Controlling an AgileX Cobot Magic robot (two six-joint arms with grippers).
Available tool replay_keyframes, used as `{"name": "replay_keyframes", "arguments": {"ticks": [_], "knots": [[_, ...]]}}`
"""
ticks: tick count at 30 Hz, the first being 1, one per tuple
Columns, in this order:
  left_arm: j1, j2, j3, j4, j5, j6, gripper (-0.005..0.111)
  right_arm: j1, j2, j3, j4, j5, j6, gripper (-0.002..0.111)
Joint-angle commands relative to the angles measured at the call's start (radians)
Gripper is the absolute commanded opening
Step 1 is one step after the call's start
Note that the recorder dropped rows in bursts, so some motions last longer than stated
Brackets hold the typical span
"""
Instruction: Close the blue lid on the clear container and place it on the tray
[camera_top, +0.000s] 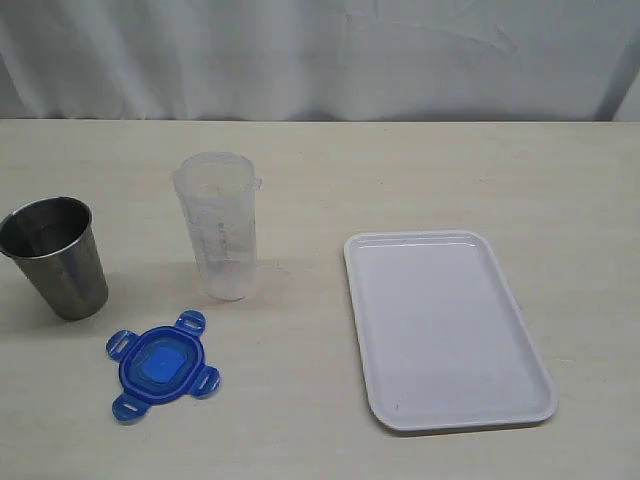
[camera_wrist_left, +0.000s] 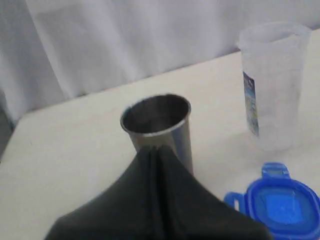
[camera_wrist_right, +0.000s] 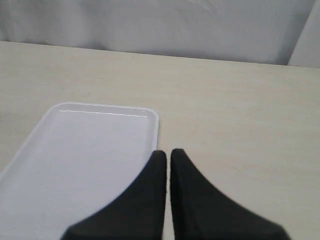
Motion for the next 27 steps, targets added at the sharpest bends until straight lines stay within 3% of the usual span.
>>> {"name": "replay_keyframes", "arguments": {"ticks": [1,5,7,10,15,24,27], "knots": [[0.002,0.0,0.002,0.044,-0.192,0.001,0.0,-0.008,-0.004,0.001,-0.007,-0.001,-0.003,0.004],[0.002,0.0,0.002,-0.001,-0.399,-0.014,0.0,-0.008,-0.004,0.001,-0.007,-0.001,-0.003,0.004],[0.002,0.0,0.002,-0.044,-0.527,-0.129,0.0,-0.008,-0.004,0.001,-0.007,-0.001,-0.003,0.004],[0.002,0.0,0.002,-0.042,-0.59,-0.241,0.0,-0.008,-0.004,0.001,-0.007,-0.001,-0.003,0.004],[0.002,0.0,0.002,-0.051,-0.746,-0.258,0.0,-0.008,-0.004,0.001,-0.006,-0.001,-0.003,0.004],[0.002,0.021,-0.014,-0.143,-0.725,-0.263,0.0,-0.008,-0.004,0.001,-0.006,-0.001,-0.003,0.004],[0.002,0.113,-0.038,-0.143,-0.73,-0.263,0.013,-0.008,-0.004,0.001,-0.006,-0.001,-0.003,0.004]]}}
